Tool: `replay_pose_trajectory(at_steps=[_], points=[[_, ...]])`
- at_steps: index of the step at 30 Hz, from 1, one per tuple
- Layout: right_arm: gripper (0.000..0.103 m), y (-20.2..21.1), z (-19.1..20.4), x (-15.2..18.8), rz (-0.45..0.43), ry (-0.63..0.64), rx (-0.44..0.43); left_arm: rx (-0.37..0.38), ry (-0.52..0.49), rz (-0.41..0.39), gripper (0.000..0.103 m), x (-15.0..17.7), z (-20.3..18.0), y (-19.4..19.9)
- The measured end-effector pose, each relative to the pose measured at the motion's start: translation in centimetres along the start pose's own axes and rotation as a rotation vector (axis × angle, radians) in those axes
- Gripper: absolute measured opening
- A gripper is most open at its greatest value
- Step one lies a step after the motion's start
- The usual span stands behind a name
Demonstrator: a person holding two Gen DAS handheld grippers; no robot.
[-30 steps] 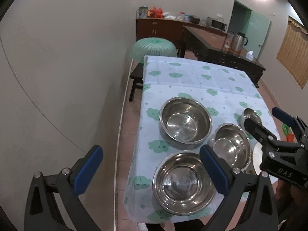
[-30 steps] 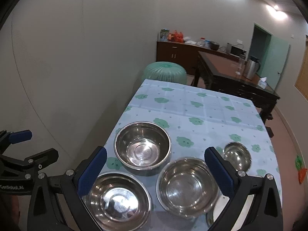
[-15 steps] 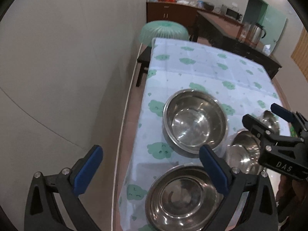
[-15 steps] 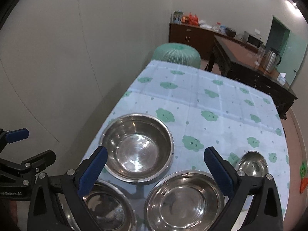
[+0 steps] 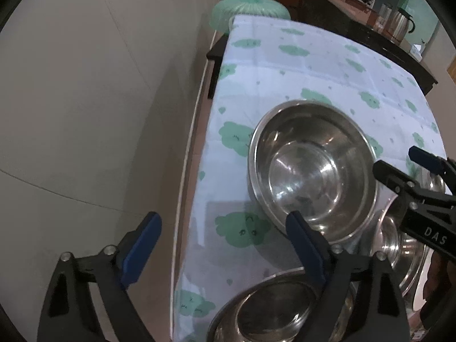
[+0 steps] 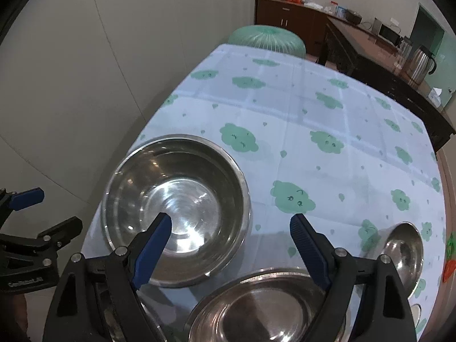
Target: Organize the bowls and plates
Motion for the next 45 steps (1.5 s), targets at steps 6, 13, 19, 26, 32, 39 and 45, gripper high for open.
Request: replay_pose_trajectory(at_steps=[6,13,19,26,32,39,45], points=[[0.080,-2.3,-0.4,-1.0,0.038,0.007,-0.001,-0.007,0.007,0.033,0.084,-0.9,-0.3,-1.8],[0.068,-4.6,-1.0,-1.3,0.102,0.013,-0.011,-0.001,0.000,0.082,0.060,-1.5,-1.2,-3.5],[0.057,-5.9,-1.2,-0.9,0.149,0.014,-0.031,-0.005,-0.001,0.102,0.051,-1.8,-1.9,-4.3],[0.036,-7.0,-1.1,-0.7,0.192,0.024,-0.065,-0.002,-0.014,0.111,0.036,-2.2,-2.7,-4.9],[0.020,-7.5,-0.5,-0.5,0.221,0.037,-0.102,-0.016,-0.048,0.111,0.018,-2.6,-3.8,-5.0],[0.017,-7.7,-0.5,-0.6,0.237,0.036,-0.105,-0.039,-0.051,0.109,0.018,-2.7,-3.7,-4.7],[0.017,-7.5,-0.5,-0.7,0.232,0.029,-0.107,-0.046,-0.051,0.103,0.017,-2.7,-3.5,-4.4]])
Point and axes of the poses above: each gripper's, at about its wrist camera, not at the fingertips, and y roughly against the way its jaws point, z to its left, x to its underside, the point moved 10 cm from there along -y, roughly the way its jaws point, and after that the axes turned 13 degrees about z, right-handed, at the moved point
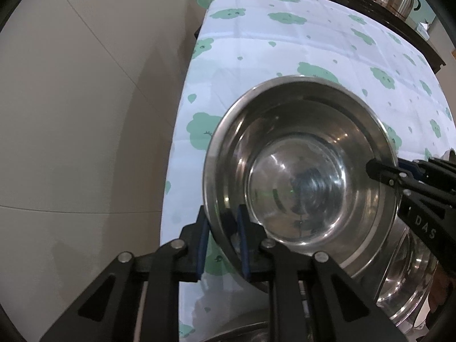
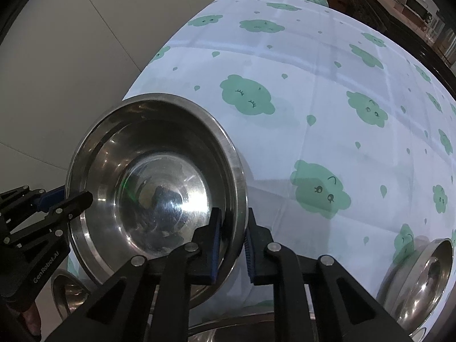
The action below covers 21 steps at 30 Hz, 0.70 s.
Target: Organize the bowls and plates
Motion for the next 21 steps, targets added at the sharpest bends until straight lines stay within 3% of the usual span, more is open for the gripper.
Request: replay_pose_trajectory(at_steps=[21], points=[[0.017,2.7,1.1,0.1,-0.036,0.015,0.009,-0.002,0.014,-0.037,0.017,0.4,1.0,2.0]])
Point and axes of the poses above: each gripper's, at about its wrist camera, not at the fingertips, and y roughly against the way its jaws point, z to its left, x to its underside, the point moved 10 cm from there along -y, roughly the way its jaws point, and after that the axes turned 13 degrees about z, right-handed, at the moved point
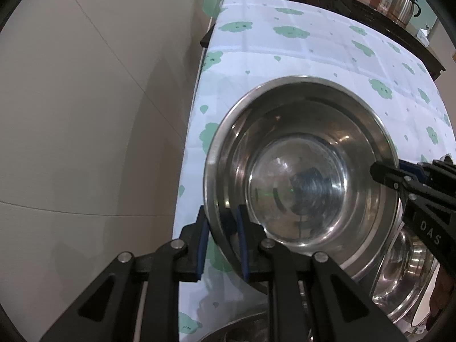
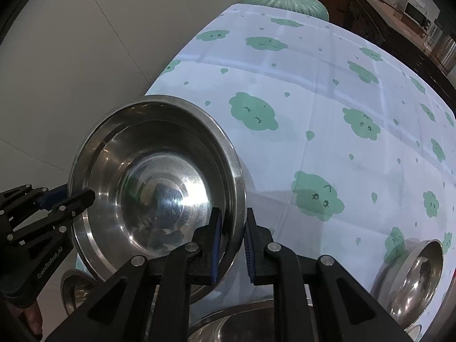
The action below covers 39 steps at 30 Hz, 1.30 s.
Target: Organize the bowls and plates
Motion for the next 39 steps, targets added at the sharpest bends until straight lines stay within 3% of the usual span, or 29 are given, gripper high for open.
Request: replay_pose_trajectory(at_steps=[39], points=[[0.017,4.3,2.2,3.1,-0.053,0.029,-0.005,-0.012,0.011,-0.059,0.016,2.6,1.0,3.9]])
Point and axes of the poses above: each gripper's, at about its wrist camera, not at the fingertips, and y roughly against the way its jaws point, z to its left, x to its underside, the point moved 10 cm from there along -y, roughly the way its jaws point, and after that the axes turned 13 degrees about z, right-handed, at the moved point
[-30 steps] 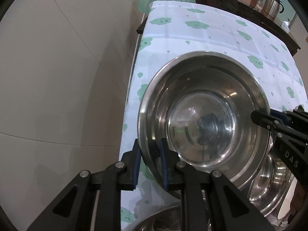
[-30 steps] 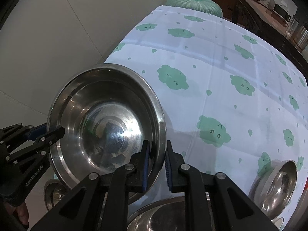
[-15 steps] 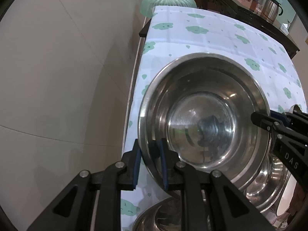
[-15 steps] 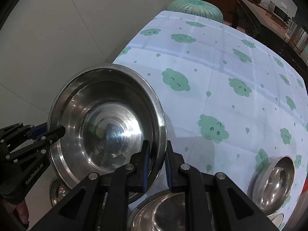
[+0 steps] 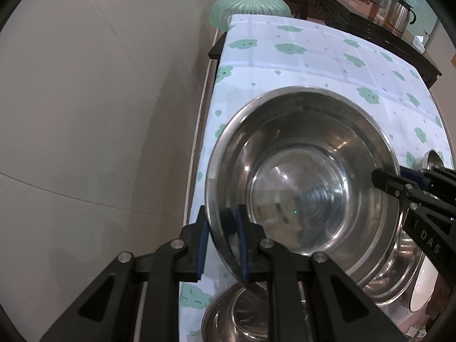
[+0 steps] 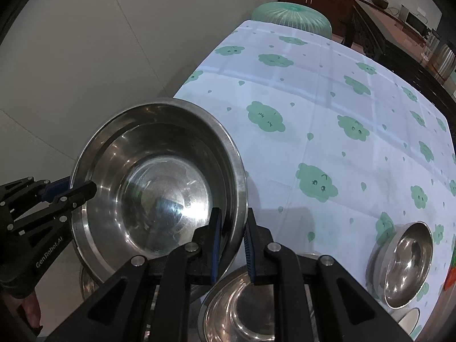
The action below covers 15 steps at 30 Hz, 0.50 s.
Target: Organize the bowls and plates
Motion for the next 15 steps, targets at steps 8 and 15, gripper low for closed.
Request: replay_pose_trajectory(at_steps=[8,15], points=[[0.017,0.9,0.6,0.7,-0.011,0.005,0.003,0.003,0.002,-0.011,0.016,0.8,0.2,0.7],[0.017,1.7,1.4,1.4,-0.021,0.015,0.002,0.001,0.008,-0.019,0.016,1.7,1.0,1.4]])
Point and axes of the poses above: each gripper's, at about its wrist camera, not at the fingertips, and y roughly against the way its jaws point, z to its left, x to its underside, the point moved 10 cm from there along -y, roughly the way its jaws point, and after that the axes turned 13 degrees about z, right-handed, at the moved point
